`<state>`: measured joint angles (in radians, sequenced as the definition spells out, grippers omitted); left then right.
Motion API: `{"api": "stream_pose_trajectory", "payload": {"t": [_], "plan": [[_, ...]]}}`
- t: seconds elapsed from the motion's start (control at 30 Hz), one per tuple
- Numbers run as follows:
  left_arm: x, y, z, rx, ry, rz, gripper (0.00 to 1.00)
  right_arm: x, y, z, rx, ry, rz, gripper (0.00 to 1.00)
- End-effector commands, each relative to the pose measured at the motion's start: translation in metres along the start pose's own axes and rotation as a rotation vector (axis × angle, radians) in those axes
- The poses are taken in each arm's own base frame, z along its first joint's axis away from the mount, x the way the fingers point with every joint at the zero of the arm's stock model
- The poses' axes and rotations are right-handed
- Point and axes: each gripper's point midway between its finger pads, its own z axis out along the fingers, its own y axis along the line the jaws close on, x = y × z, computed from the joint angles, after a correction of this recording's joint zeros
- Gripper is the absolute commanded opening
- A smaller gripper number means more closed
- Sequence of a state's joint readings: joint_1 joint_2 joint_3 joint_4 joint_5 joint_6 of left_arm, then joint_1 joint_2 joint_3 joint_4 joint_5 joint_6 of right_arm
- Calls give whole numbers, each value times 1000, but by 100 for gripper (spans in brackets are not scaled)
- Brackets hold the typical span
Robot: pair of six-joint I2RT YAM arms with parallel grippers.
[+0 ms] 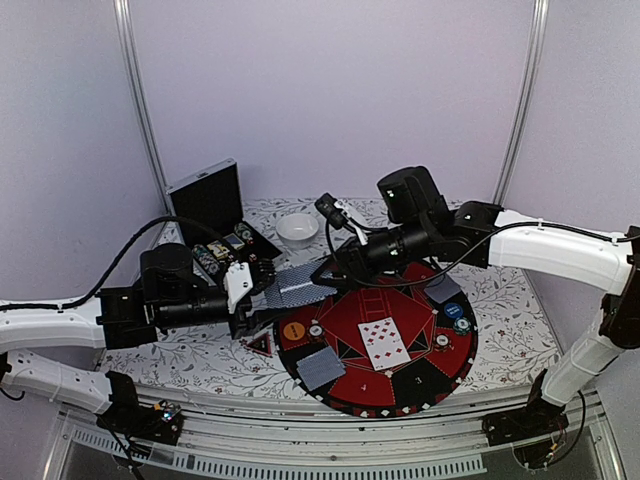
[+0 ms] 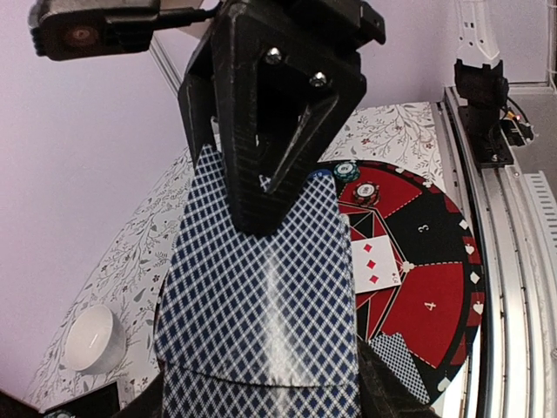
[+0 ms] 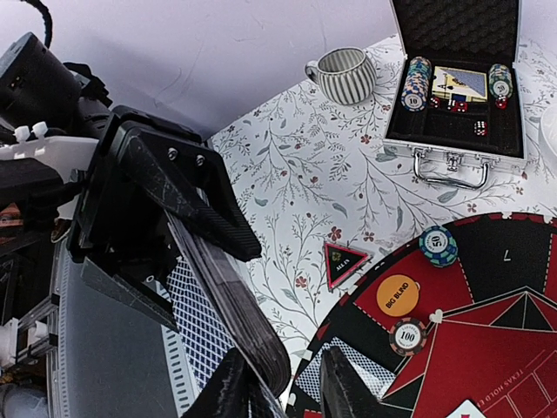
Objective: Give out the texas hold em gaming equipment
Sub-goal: Pick up the poker card from the face-down deck piles.
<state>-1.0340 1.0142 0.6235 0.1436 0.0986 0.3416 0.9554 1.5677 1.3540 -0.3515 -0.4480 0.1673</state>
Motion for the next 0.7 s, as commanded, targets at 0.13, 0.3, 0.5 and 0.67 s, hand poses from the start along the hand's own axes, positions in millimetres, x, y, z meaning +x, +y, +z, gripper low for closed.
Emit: {"api": "stream_pose_trajectory", "payload": {"t": [0.13,0.3,0.5,0.67], "plan": [[-17,0,-1,-1,-57,16,52,-3,-8,-23,78,-11,8,23],[-17,1,-2,-6,-57,17,52,-2,-11,-25,94,7,13,13],[-17,1,-2,-6,-57,17,52,1,-16,-32,128,28,25,3],[-17,1,-1,-3,-58,14,52,-1,-18,-47,152,16,28,2]]}}
